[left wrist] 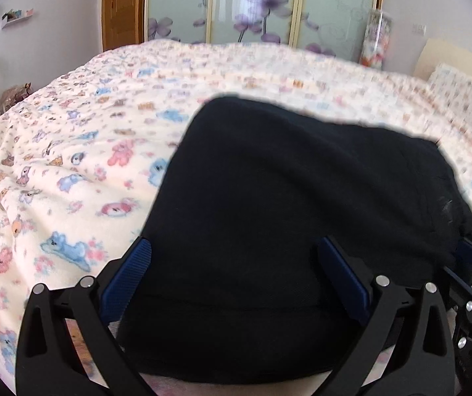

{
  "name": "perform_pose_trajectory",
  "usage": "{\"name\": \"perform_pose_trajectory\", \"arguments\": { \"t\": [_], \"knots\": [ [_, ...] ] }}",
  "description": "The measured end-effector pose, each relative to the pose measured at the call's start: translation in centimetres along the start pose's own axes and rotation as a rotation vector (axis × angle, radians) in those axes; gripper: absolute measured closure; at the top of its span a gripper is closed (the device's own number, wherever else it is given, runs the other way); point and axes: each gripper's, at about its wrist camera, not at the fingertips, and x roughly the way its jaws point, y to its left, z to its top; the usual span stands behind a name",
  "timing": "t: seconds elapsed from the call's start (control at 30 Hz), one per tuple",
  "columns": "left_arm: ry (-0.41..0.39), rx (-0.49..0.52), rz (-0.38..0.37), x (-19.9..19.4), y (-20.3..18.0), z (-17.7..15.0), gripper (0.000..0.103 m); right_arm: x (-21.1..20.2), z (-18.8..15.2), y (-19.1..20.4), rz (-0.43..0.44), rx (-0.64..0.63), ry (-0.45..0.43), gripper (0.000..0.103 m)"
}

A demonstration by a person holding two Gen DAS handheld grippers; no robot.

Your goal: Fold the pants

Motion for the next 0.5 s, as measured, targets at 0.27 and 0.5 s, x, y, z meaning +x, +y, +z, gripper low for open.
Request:
{"name": "perform_pose_trajectory", "arguments": {
  "t": [0.27, 0.5],
  "knots": [
    [-0.166, -0.004, 0.101, -3.8, 3.9, 2.0, 0.002, -0.6, 1.2, -13.2, 0.146, 0.484, -0.074, 0.015],
    [-0.096, -0.104, 0.092, -2.3, 7.3, 2.3, 0.002, 5.8, -0.4, -18.0, 0.311, 0.736, 0.078, 0.027]
  ]
}}
